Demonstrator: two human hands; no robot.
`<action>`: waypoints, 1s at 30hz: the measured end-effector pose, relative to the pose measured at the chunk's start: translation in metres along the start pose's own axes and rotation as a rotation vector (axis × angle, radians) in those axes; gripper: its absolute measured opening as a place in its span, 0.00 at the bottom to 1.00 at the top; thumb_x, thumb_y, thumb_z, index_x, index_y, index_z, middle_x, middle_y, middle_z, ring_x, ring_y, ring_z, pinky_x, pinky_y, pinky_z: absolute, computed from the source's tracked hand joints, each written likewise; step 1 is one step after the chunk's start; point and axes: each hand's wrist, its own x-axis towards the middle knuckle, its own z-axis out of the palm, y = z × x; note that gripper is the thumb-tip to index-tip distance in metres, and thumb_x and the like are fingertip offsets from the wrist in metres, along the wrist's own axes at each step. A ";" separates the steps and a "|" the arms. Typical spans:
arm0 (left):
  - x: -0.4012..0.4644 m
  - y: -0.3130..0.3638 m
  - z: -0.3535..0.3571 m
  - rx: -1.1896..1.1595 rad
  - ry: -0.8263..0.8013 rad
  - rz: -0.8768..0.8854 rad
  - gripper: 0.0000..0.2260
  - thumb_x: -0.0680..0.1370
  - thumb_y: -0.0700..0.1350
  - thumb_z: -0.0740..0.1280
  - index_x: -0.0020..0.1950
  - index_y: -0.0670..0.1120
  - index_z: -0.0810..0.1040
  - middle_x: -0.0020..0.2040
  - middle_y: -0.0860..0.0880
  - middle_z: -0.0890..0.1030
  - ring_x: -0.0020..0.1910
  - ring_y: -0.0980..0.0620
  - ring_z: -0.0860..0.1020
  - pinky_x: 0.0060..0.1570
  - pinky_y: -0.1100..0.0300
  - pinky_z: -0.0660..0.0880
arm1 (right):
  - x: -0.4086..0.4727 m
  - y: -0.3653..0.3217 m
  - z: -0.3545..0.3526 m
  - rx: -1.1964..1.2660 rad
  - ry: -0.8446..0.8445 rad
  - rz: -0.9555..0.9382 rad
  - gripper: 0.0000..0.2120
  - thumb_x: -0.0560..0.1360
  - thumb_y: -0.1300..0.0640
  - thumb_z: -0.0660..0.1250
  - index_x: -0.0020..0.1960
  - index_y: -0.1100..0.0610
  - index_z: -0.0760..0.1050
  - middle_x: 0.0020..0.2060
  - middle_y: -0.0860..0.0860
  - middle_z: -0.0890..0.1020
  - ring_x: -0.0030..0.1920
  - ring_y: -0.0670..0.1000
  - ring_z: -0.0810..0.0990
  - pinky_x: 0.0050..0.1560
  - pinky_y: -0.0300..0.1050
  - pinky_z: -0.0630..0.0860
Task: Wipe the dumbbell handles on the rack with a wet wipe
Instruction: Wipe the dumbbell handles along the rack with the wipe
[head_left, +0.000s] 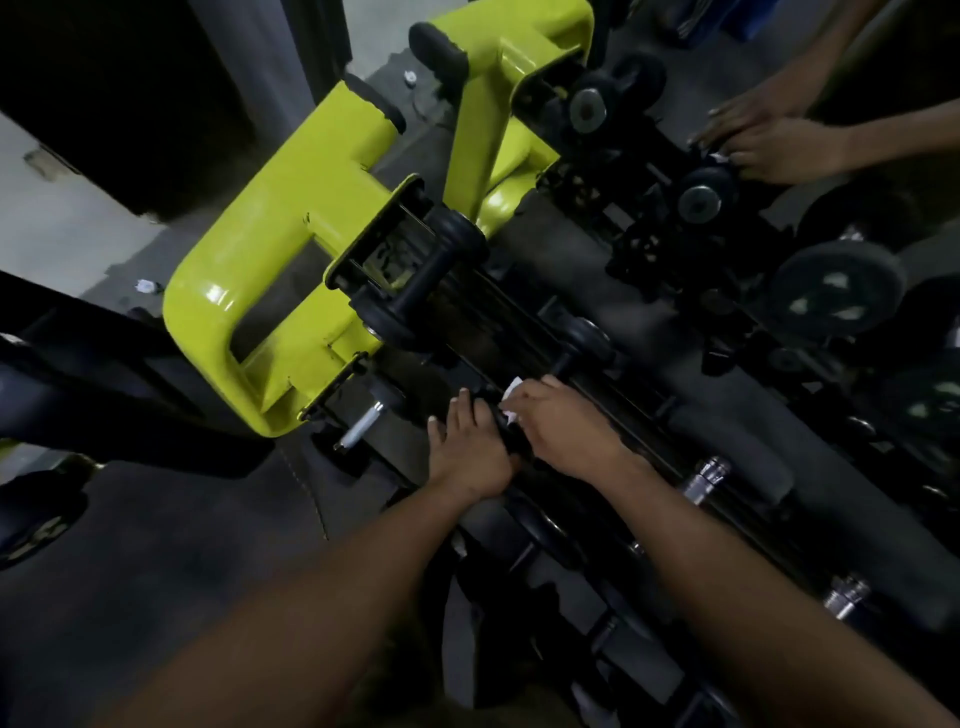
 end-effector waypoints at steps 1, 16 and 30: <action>0.001 0.001 -0.002 -0.008 -0.021 -0.015 0.47 0.77 0.68 0.63 0.82 0.41 0.44 0.83 0.43 0.42 0.82 0.45 0.42 0.78 0.40 0.42 | -0.001 0.001 -0.003 -0.054 0.012 0.003 0.12 0.76 0.57 0.63 0.56 0.50 0.81 0.57 0.44 0.79 0.51 0.52 0.75 0.48 0.48 0.75; -0.003 0.006 -0.007 0.000 -0.059 -0.058 0.48 0.77 0.71 0.59 0.83 0.44 0.40 0.83 0.44 0.40 0.82 0.45 0.43 0.77 0.36 0.41 | 0.007 -0.008 0.000 0.001 -0.077 0.156 0.10 0.73 0.62 0.65 0.53 0.53 0.79 0.54 0.51 0.80 0.50 0.57 0.79 0.48 0.51 0.78; -0.010 0.025 -0.014 0.155 -0.067 -0.179 0.49 0.75 0.72 0.61 0.82 0.42 0.47 0.83 0.44 0.43 0.82 0.44 0.43 0.74 0.28 0.43 | -0.004 0.022 -0.030 -0.381 0.193 0.191 0.16 0.75 0.60 0.65 0.62 0.54 0.77 0.58 0.49 0.80 0.52 0.55 0.77 0.51 0.50 0.72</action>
